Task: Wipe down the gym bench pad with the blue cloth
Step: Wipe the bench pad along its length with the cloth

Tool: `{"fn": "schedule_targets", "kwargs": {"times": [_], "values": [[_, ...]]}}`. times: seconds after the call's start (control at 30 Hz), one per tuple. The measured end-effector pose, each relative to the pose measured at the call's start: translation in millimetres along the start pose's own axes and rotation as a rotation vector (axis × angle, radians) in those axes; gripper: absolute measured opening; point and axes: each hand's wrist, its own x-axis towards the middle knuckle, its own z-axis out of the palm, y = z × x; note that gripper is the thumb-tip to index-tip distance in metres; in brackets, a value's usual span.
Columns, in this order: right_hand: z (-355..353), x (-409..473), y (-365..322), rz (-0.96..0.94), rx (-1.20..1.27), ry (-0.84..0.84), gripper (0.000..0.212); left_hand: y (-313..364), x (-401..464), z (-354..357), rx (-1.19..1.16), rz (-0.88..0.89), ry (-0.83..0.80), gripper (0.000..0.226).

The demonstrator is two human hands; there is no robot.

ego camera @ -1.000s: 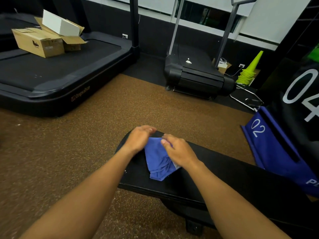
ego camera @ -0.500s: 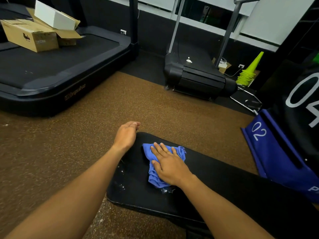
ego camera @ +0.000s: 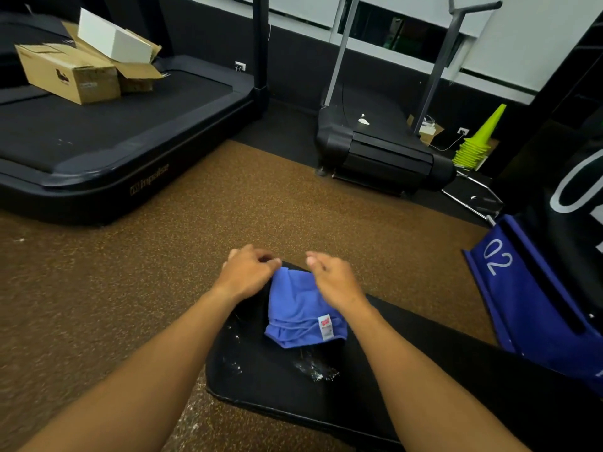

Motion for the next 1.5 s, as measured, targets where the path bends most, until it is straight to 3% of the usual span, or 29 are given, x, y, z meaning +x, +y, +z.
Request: {"fn": "schedule_targets", "kwargs": {"times": [0.03, 0.1, 0.2, 0.27, 0.37, 0.63, 0.83, 1.0, 1.1, 1.2, 1.27, 1.3, 1.43, 1.5], "values": [[-9, 4, 2, 0.015, -0.069, 0.027, 0.038, 3, 0, -1, 0.096, 0.007, -0.036, 0.04], [-17, 9, 10, 0.052, -0.287, -0.092, 0.047, 10, -1, -1, 0.252, 0.04, -0.098, 0.047], [-19, 7, 17, 0.075, -0.493, -0.196, 0.037, 17, 2, -1, 0.254, 0.098, -0.17, 0.031], [-21, 7, 16, 0.046, -0.49, -0.165, 0.024, 21, 4, -2, 0.123, 0.095, -0.223, 0.029], [-25, 11, 12, 0.069, -0.421, -0.148, 0.026, 28, 9, -9, -0.013, 0.07, -0.236, 0.032], [-67, 34, -11, 0.038, -0.232, -0.094, 0.006, 45, 29, -36, -0.228, 0.068, -0.123, 0.013], [-108, 52, -48, -0.108, -0.135, 0.143, 0.025, 80, 39, -61, -0.444, 0.227, 0.077, 0.019], [-124, 46, -66, -0.253, -0.229, 0.226, 0.021, 85, 29, -74, -0.565, 0.32, 0.077, 0.03], [-105, 31, -54, -0.294, -0.383, 0.09, 0.021, 63, 16, -74, -0.439, 0.285, -0.049, 0.031], [-69, 13, -26, -0.299, -0.563, -0.208, 0.012, 30, 6, -61, -0.293, 0.174, -0.277, 0.034], [-51, 6, -8, -0.244, -0.553, -0.399, 0.021, 11, 8, -50, -0.299, 0.089, -0.234, 0.026], [-45, 6, -1, -0.216, -0.501, -0.415, 0.027, 5, 9, -46, -0.323, 0.047, -0.174, 0.023], [-38, 17, 12, -0.224, -0.373, -0.187, 0.044, -10, 20, -33, -0.415, -0.109, -0.035, 0.026], [-32, 20, 12, -0.216, -0.424, -0.22, 0.063, -14, 25, -23, -0.427, -0.131, -0.019, 0.028]]}}
